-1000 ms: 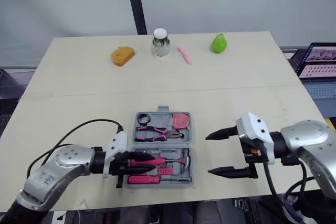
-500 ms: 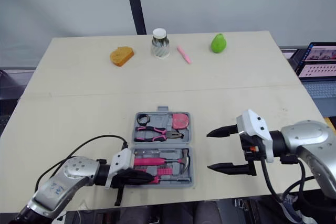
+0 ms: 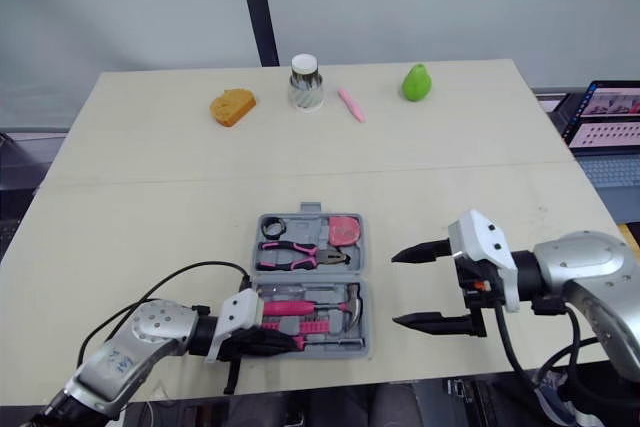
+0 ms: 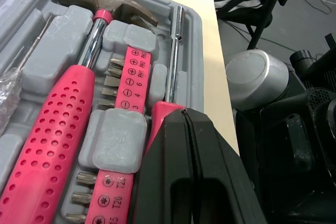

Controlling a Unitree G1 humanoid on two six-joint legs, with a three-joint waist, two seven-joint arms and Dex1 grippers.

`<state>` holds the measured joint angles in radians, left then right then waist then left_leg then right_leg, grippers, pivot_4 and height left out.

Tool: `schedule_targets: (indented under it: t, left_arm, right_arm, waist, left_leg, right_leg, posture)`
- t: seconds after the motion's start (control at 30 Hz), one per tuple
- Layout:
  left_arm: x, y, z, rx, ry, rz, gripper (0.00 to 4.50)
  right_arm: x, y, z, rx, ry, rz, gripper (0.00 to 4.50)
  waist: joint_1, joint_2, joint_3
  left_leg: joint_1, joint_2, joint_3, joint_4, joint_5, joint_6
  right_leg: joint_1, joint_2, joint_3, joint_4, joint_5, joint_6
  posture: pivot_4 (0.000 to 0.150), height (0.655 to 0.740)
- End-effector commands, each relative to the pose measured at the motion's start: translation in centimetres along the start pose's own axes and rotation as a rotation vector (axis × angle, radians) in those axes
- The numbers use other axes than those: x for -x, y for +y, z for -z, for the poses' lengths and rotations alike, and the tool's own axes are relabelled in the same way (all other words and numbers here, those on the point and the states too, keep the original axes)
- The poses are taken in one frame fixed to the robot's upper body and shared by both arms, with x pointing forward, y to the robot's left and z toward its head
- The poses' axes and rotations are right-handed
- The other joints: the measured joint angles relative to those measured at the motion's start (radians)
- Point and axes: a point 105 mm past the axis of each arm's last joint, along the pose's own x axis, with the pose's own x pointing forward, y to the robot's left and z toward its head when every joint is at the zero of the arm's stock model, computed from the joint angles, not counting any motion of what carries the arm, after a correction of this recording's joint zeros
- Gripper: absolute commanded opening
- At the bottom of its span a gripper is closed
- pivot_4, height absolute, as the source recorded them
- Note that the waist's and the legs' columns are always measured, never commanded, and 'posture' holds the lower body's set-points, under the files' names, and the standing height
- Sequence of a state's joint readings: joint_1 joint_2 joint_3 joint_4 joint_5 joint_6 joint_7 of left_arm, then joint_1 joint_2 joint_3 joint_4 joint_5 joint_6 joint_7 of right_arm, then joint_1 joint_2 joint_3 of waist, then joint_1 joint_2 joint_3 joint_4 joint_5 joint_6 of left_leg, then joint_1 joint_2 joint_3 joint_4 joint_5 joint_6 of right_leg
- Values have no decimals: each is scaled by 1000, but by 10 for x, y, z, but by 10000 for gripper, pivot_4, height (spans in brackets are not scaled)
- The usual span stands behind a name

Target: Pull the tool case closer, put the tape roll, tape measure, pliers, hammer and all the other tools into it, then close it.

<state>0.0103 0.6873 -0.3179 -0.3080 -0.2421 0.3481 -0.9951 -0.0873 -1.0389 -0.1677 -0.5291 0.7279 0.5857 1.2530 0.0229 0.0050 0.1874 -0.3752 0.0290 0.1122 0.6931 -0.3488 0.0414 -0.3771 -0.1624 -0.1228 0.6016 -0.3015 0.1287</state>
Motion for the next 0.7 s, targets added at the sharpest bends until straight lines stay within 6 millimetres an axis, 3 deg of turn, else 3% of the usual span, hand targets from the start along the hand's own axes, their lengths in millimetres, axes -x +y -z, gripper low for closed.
schedule_targets:
  t: [0.03, 0.5, 0.7]
  left_arm:
    - [-3, -6, 21, 40, 85, 10, 392]
    - [-4, 5, 40, 51, 181, -51, 392]
    - [-1, -10, -2, 73, -48, 56, 392]
  right_arm:
    - [4, 2, -10, 47, -5, 15, 45000]
    - [4, 3, -8, 43, 1, 20, 45000]
    - [4, 4, -9, 43, -1, 16, 45000]
  waist:
    - [0, 0, 0]
    - [2, 2, -1]
    - [0, 2, -1]
  left_leg:
    - [0, 0, 0, 0, 0, 0]
    - [1, 0, 0, -1, 0, 1]
    - [1, 0, -1, -1, -1, 0]
  right_leg:
    - [0, 0, 0, 0, 0, 0]
    - [1, -2, -6, 0, 0, 0]
    - [1, -2, -4, 0, 0, 0]
  posture:
    - [1500, 7400]
    - [1500, 7400]
    - [1500, 7400]
